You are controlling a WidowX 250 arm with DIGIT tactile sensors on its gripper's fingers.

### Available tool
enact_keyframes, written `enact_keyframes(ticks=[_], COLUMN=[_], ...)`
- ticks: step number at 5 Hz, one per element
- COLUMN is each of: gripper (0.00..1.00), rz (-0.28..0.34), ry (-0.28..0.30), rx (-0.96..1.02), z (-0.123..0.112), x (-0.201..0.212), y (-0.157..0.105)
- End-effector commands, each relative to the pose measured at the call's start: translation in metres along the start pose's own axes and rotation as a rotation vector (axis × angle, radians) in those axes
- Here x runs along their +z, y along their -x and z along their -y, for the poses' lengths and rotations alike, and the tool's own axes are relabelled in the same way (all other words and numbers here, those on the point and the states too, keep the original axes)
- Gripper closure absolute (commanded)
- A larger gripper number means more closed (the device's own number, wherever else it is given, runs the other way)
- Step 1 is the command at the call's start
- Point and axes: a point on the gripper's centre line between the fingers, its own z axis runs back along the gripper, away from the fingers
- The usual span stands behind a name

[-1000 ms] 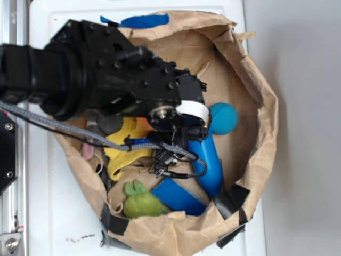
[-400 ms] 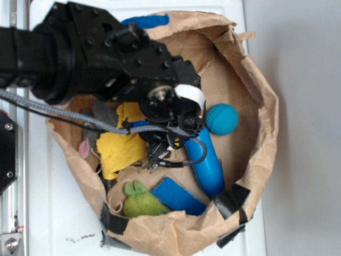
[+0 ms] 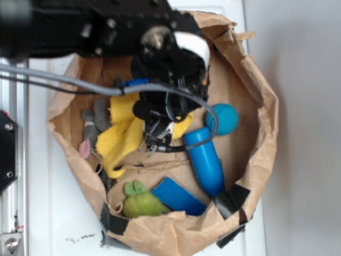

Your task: Grab the yellow cloth.

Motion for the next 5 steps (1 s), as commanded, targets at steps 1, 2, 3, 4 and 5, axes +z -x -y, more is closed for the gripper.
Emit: enact_keyframes(ticks=[1,2,3,4,5], gripper=[1.00,1.00,1.00,1.00,1.00], rz=[0.085,0.054,0.020,-0.005,0.025], ry=[0.050,-0.066,-0.076,-0.081,-0.138], rx=[0.043,0.161,0.256,0.254,0.219], z=[0.005,0.016,0.014,0.017,0.021], x=[0.084,0.090,0.089,0.087,0.085], y=[-0.005,-0.007,-0.012,-0.008,-0.006])
